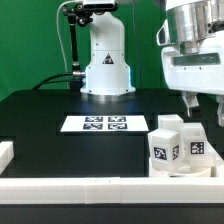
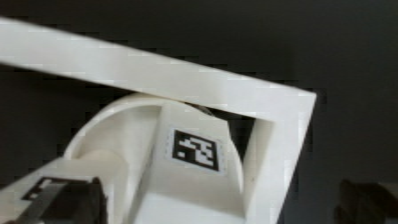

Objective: Assemble stool

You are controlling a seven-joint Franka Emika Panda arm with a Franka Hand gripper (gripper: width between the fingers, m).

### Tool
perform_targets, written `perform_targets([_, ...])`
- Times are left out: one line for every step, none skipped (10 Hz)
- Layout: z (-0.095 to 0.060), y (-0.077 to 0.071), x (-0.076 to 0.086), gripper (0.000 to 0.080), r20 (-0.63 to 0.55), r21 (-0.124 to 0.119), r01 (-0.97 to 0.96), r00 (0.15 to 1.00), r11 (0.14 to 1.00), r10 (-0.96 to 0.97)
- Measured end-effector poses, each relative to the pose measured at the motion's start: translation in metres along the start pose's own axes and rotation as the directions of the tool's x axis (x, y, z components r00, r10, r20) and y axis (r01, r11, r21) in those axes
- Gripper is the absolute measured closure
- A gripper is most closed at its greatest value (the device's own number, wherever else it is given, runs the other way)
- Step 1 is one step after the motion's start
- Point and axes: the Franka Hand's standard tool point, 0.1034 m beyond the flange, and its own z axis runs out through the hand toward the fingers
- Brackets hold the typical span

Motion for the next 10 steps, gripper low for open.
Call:
perform_targets([0.000,0.000,0.000,0.0151,0.000,0.000,0.041,0.999,0.999,-0.041])
perform_targets([0.000,0.000,0.000,0.0151,-0.001,-0.001,0.139,0.990,0.990,-0.139])
perform_targets([-0.001,0.001,-0.002,0.0151,0.003,-0.024,0.272,0.962,0.962,-0.272])
perform_targets([-0.004,-0.002,-0.001,0.0151,0.007,-0.030,0.412,0.911,0.910,-0.412])
perform_targets([-0.006,-0.006,0.000,0.0151,0.004,-0.032,0.534,0.845,0.845,-0.535])
perform_targets([-0.008,-0.008,-0.001,0.0151,0.004,-0.036,0.615,0.788,0.787,-0.616])
perform_targets([-0.009,-0.010,-0.005,0.0151,-0.010,-0.062,0.721,0.691,0.690,-0.723])
perform_targets([-0.009,-0.010,-0.005,0.0151,-0.007,-0.065,0.765,0.642,0.641,-0.767])
perform_targets([-0.009,-0.010,-0.003,0.0151,-0.004,-0.067,0.800,0.598,0.597,-0.802])
perform_targets([-0.009,-0.010,-0.003,0.0151,0.002,-0.068,0.850,0.523,0.522,-0.852])
